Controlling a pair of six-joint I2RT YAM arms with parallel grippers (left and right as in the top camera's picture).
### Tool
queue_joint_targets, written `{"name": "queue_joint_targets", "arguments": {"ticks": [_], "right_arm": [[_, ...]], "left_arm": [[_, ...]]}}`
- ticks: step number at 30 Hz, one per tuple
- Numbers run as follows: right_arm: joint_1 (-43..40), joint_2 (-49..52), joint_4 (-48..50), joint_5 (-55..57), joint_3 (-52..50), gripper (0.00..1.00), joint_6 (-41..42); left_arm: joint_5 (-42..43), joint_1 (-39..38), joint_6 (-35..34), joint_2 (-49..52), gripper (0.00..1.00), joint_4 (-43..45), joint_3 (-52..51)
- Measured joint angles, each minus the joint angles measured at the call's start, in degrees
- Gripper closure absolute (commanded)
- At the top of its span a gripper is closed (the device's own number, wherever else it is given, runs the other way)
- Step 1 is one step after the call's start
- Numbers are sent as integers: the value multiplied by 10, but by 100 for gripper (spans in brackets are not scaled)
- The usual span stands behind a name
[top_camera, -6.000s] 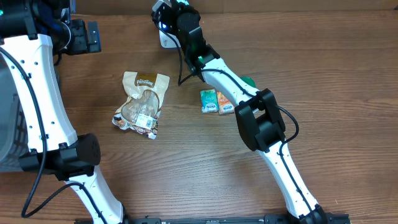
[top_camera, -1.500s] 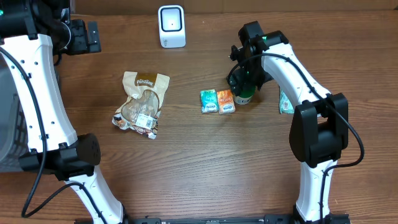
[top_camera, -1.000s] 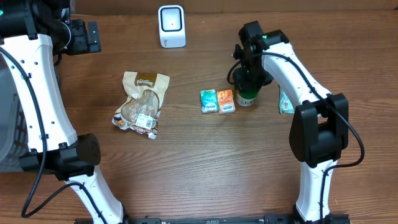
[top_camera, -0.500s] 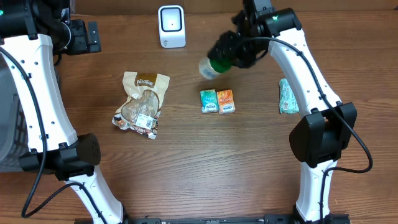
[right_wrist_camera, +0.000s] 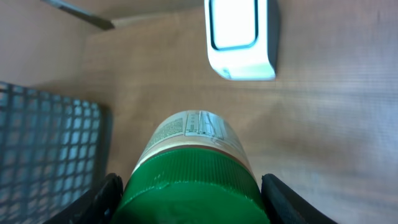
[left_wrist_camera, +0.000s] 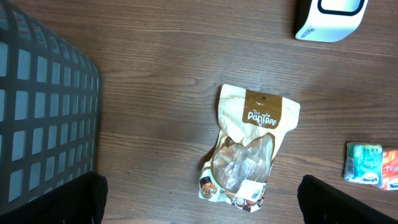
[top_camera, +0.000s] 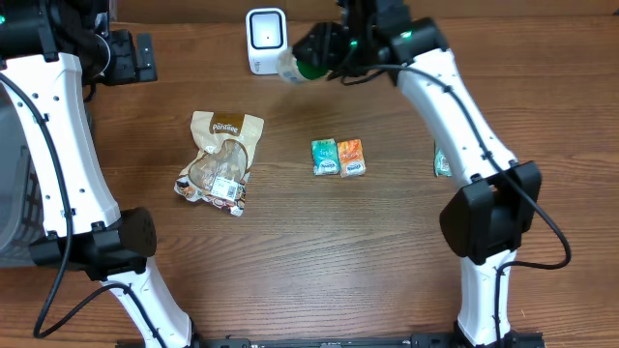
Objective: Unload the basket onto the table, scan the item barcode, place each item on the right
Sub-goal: 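Lift the green-lidded jar and hold it under the white scanner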
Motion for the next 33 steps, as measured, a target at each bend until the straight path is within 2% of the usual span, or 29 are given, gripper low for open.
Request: {"name": "queue_joint_targets", "arguments": {"ticks": [5, 11, 16, 21, 26, 33], "right_arm": [[55, 0, 94, 129, 0, 63, -21], [96, 2, 297, 265, -3, 63, -109], [96, 42, 467, 305, -3, 63, -184], [93, 129, 610, 321, -4, 62, -263], [92, 213, 681, 325, -6, 63, -356], [92, 250, 691, 326, -11, 63, -436]], "left_arm": [[0, 0, 0, 0, 1, 0, 0], [0, 0, 0, 0, 0, 0, 0], [0, 0, 0, 0, 0, 0, 0], [0, 0, 0, 0, 0, 0, 0], [0, 0, 0, 0, 0, 0, 0], [0, 0, 0, 0, 1, 0, 0]]}}
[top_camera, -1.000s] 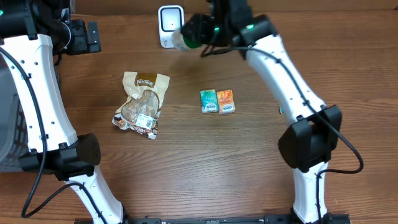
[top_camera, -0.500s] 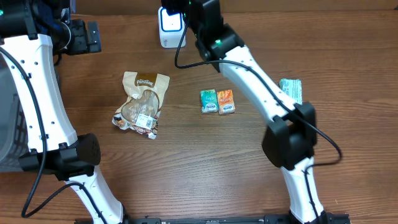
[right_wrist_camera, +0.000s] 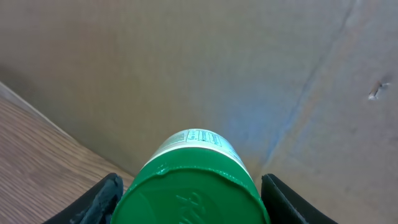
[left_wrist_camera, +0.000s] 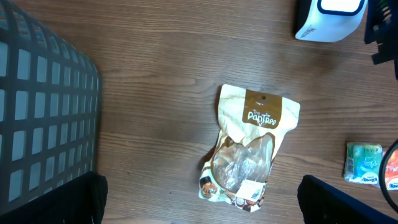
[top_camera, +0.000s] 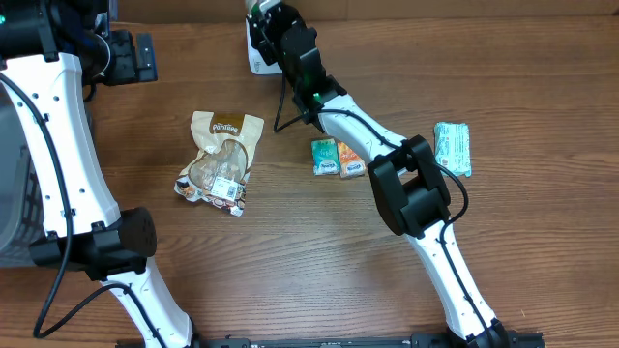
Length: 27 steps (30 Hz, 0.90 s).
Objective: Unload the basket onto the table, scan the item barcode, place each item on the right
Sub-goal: 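Lift the green-lidded jar and hold it under the white scanner, then carry the jar back right and set it beside the wipes pack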
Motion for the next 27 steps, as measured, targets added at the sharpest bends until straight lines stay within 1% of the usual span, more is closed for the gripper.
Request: {"name": "queue_joint_targets", "arguments": {"ticks": [5, 14, 20, 23, 27], "right_arm": [[-1, 1, 29, 2, 0, 63, -16], [-1, 1, 41, 2, 0, 63, -56], [0, 1, 74, 2, 0, 64, -73], [1, 0, 60, 2, 0, 64, -85], [5, -12, -6, 2, -1, 64, -89]], "left_arm": [[0, 0, 0, 0, 1, 0, 0], [0, 0, 0, 0, 1, 0, 0], [0, 0, 0, 0, 0, 0, 0], [0, 0, 0, 0, 1, 0, 0], [0, 0, 0, 0, 0, 0, 0]]}}
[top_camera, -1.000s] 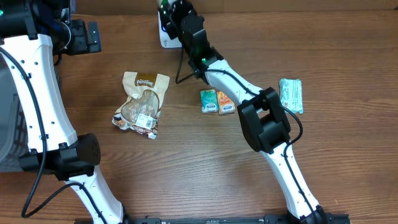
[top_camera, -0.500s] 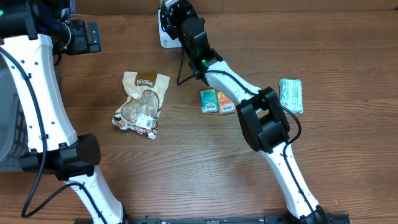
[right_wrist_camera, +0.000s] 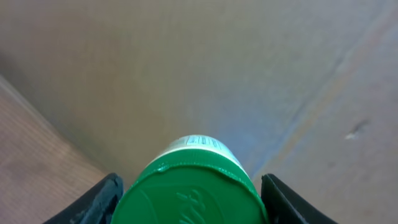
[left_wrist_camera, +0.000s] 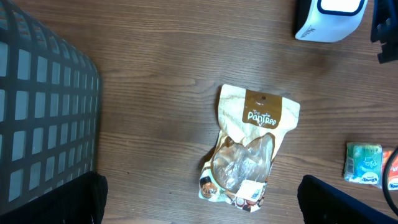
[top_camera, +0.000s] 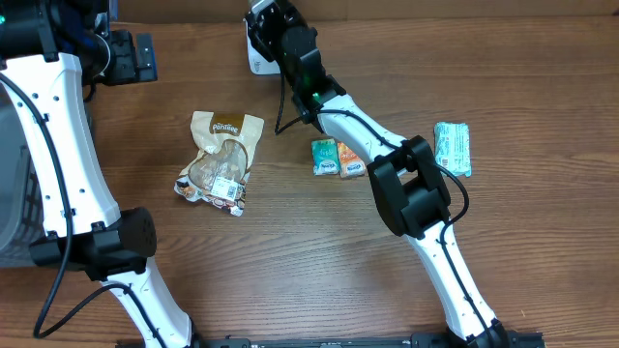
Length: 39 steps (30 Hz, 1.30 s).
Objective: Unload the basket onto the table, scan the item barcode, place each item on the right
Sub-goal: 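Carry the jar back right and set it beside the wipes pack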
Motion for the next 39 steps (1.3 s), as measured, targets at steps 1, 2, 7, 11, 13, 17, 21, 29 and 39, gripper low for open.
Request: {"name": "queue_joint_targets", "arguments": {"ticks": [1, 2, 7, 11, 13, 17, 21, 29, 39], "right_arm": [[1, -8, -23, 0, 0, 64, 6], [2, -17, -38, 0, -1, 64, 12], [4, -127, -239, -2, -4, 73, 116], [1, -262, -462, 3, -2, 73, 198], [-4, -302, -571, 10, 9, 73, 223], [-33, -329, -751, 24, 15, 73, 288], [-90, -300, -892, 29, 9, 73, 372], [-202, -266, -956, -15, -41, 73, 466], [-229, -266, -886, -51, -187, 74, 484]], "left_arm": [[0, 0, 0, 0, 1, 0, 0], [0, 0, 0, 0, 1, 0, 0], [0, 0, 0, 0, 0, 2, 0], [0, 0, 0, 0, 0, 0, 0], [0, 0, 0, 0, 0, 1, 0], [2, 0, 0, 0, 0, 0, 0], [2, 0, 0, 0, 1, 0, 0], [2, 0, 0, 0, 0, 0, 0], [2, 0, 0, 0, 0, 0, 0]]}}
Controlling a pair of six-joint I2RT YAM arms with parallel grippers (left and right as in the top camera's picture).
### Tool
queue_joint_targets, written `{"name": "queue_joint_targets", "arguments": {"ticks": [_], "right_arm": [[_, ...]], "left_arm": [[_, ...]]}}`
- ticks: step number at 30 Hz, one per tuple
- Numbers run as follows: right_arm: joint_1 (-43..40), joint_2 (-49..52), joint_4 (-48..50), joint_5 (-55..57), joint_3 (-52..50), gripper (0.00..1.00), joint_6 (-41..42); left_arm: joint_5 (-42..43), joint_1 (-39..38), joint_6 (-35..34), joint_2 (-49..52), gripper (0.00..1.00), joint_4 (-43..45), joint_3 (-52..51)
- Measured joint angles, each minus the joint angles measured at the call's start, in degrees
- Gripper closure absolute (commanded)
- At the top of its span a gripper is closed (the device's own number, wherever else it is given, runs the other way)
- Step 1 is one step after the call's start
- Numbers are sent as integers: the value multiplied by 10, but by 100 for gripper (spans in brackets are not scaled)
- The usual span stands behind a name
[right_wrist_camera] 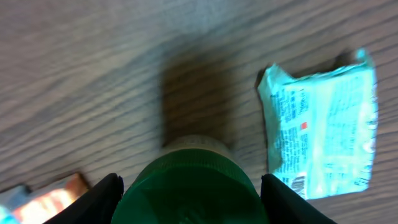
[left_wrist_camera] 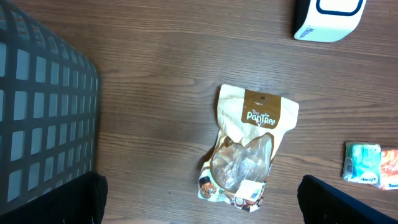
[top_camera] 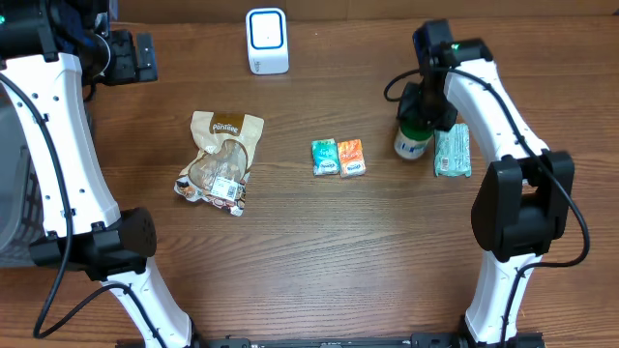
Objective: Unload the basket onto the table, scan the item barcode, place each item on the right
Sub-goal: 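Carry the jar back right and set it beside the wipes pack, then reach the right gripper to the orange packet and grasp it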
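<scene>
A bottle with a green cap (top_camera: 412,141) stands upright right of centre, close beside a teal packet (top_camera: 452,150). My right gripper (top_camera: 422,114) is shut on it from above. In the right wrist view the cap (right_wrist_camera: 189,183) fills the space between the two fingers (right_wrist_camera: 93,199). Whether the bottle's base touches the wood is not visible. The white scanner (top_camera: 266,41) stands at the back centre. My left gripper (left_wrist_camera: 199,211) hangs open high over the left side, with nothing between its fingers.
A brown Pantree snack bag (top_camera: 221,159) lies left of centre. A small teal packet (top_camera: 325,157) and an orange one (top_camera: 351,157) lie side by side in the middle. A grey mesh basket (left_wrist_camera: 43,106) stands at the far left.
My right gripper, still shut on the bottle, has moved from the scanner at the back centre to the right side. It now holds the bottle upright beside the teal packet. The left arm has not moved.
First my right gripper held the bottle on its side just right of the scanner. At the following two moments it held it close over the scanner. Now the bottle is upright at the right, next to the teal packet. The left gripper stayed open throughout.
</scene>
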Motion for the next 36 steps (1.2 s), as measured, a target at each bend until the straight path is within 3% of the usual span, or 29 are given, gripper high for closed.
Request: {"name": "queue_joint_targets", "arguments": {"ticks": [11, 12, 15, 16, 22, 27, 30, 32, 36], "right_arm": [[-33, -2, 2, 68, -24, 75, 39], [-37, -2, 0, 75, -25, 71, 43], [-52, -2, -2, 91, -26, 31, 53], [-55, -2, -2, 94, -26, 24, 56], [-61, -1, -21, 87, -24, 20, 61], [-60, 0, -76, 36, 56, 18, 52], [-56, 0, -103, -14, 130, 14, 31], [-51, -1, -102, -52, 158, 0, 17], [-31, 0, -78, -130, 163, 0, -8]], "left_arm": [[0, 0, 0, 0, 1, 0, 0], [0, 0, 0, 0, 0, 0, 0], [0, 0, 0, 0, 1, 0, 0], [0, 0, 0, 0, 0, 0, 0], [0, 0, 0, 0, 1, 0, 0], [0, 0, 0, 0, 0, 0, 0], [0, 0, 0, 0, 0, 0, 0], [0, 0, 0, 0, 0, 0, 0], [0, 0, 0, 0, 0, 0, 0]]}}
